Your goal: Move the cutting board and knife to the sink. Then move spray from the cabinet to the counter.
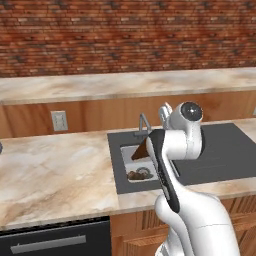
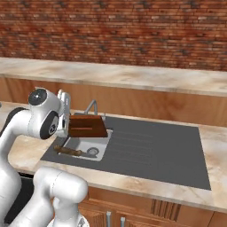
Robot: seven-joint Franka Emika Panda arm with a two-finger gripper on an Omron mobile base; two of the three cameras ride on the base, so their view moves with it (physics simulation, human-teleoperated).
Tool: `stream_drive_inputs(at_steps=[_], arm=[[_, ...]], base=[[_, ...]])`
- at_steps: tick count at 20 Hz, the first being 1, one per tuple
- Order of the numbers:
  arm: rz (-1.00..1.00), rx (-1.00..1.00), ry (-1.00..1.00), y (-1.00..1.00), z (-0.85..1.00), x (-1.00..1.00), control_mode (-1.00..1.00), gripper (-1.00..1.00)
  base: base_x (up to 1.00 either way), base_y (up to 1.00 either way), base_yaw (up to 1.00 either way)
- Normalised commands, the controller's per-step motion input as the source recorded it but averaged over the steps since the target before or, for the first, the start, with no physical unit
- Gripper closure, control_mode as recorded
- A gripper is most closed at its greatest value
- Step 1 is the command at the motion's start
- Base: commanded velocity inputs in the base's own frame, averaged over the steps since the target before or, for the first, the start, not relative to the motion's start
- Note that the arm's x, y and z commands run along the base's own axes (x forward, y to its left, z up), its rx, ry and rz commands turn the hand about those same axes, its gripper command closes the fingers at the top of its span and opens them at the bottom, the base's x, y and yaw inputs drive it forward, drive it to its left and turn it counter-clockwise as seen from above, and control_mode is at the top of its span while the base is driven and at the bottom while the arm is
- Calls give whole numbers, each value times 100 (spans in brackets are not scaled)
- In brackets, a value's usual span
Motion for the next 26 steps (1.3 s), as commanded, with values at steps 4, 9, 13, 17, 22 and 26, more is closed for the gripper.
stream_drive_inputs(at_steps=[4,9,13,17,22,26], arm=[[-13,7,8,25,-2,9,-100,100],[0,0,1,0,0,9,-100,100],[0,0,0,6,-9,26,-100,100],[-1,0,0,8,-20,24,-100,100],[-3,0,0,3,-25,12,-100,100],[-3,0,0,0,-9,17,-100,100]], base=[[0,0,0],[0,0,0],[0,0,0],[0,0,0],[0,0,0],[0,0,0]])
